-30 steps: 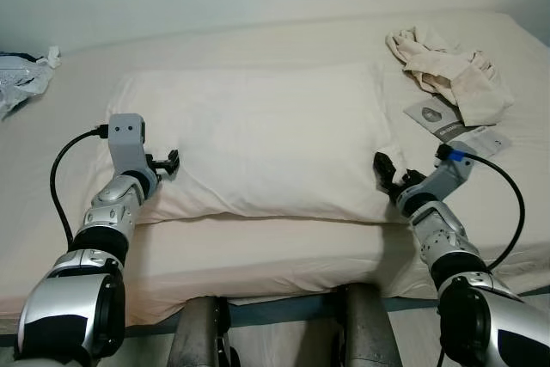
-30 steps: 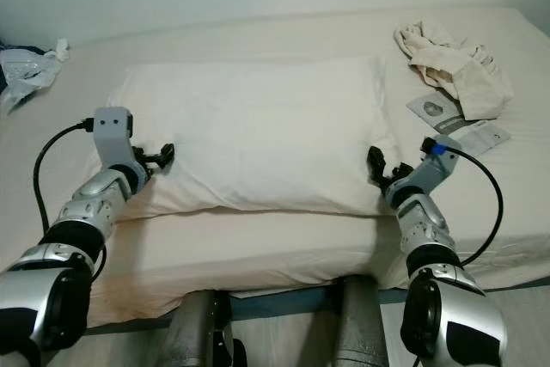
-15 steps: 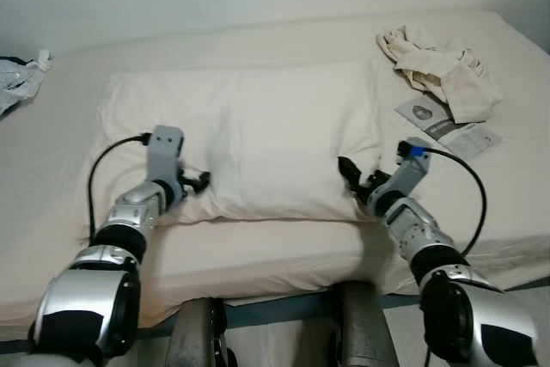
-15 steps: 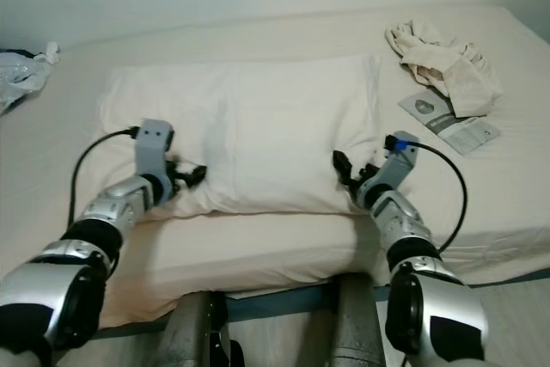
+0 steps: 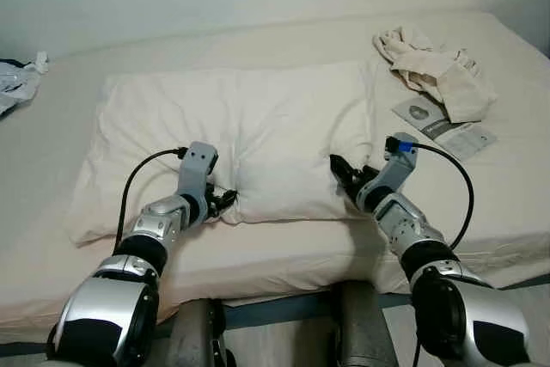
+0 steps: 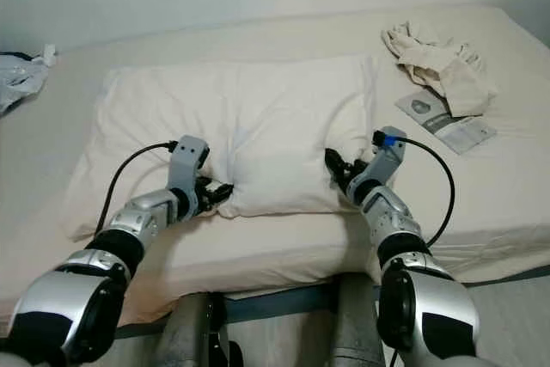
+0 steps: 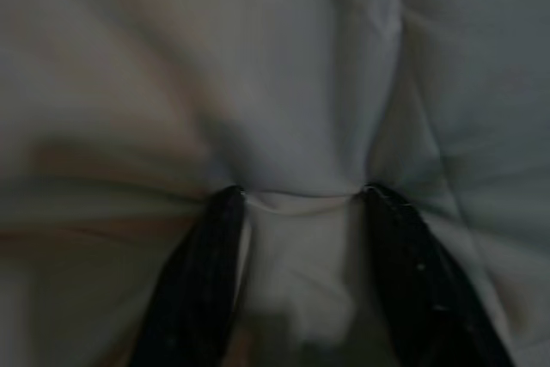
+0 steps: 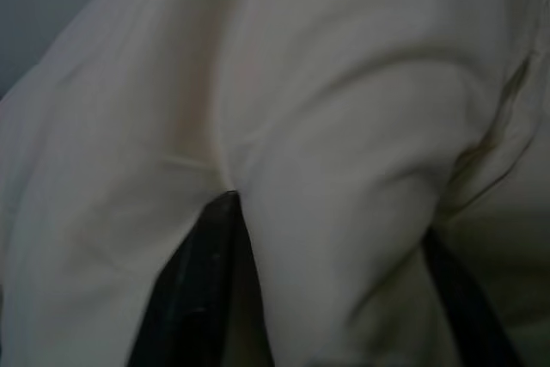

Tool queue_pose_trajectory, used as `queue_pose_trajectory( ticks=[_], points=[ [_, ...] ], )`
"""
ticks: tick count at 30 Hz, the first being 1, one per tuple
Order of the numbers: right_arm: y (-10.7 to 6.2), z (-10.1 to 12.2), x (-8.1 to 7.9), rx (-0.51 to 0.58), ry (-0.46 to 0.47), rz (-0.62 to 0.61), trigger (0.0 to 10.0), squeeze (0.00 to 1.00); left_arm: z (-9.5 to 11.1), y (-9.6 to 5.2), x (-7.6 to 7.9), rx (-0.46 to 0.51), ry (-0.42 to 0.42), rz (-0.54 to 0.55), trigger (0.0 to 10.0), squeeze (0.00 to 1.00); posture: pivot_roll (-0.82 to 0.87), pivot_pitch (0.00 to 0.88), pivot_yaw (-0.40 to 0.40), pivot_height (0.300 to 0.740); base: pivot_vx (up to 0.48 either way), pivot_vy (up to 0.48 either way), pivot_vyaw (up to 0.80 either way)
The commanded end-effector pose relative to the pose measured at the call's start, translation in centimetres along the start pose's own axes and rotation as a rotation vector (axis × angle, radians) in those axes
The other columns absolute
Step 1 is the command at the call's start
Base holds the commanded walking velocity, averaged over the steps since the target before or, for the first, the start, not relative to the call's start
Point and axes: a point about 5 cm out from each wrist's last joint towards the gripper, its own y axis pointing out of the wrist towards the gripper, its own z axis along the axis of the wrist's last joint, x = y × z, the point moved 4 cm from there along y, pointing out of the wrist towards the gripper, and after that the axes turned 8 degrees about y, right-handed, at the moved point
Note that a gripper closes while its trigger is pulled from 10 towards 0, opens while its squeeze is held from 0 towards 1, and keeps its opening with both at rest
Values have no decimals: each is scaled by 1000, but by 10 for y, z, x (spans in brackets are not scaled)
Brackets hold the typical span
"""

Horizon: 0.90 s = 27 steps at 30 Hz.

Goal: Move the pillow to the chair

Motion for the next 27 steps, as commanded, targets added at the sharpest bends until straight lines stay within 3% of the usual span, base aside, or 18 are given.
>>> queue_pose_trajectory(
  ticks=[1, 14, 20, 22, 24, 27],
  points=[
    [5, -13, -16, -39, 22, 61, 0, 0, -22, -1, 9, -63, -25, -22, 0, 0, 40, 231, 58, 581, 0, 0, 0],
    [12, 2, -33, 0, 22, 134, 0, 0, -6, 0, 5, 2, -44, -16, 0, 0, 21, 165, 41, 581, 0, 0, 0],
    [17, 28, -55, 92, 46, 223, 0, 0, 33, -2, -14, 142, -94, 44, 0, 0, 7, 113, 30, 581, 0, 0, 0],
    [19, 44, -65, 141, 60, 264, 0, 0, 58, -6, -22, 253, -121, 57, 0, 0, 5, 101, 28, 581, 0, 0, 0],
    [19, 56, -74, 177, 64, 304, 0, 0, 81, -12, -32, 354, -150, 90, 10000, 0, 5, 97, 27, 581, 0, 0, 0],
    [19, 63, -82, 201, 66, 342, 0, 0, 100, -20, -42, 457, -190, 118, 10000, 0, 0, 70, 27, 581, 0, 0, 0]
  ],
)
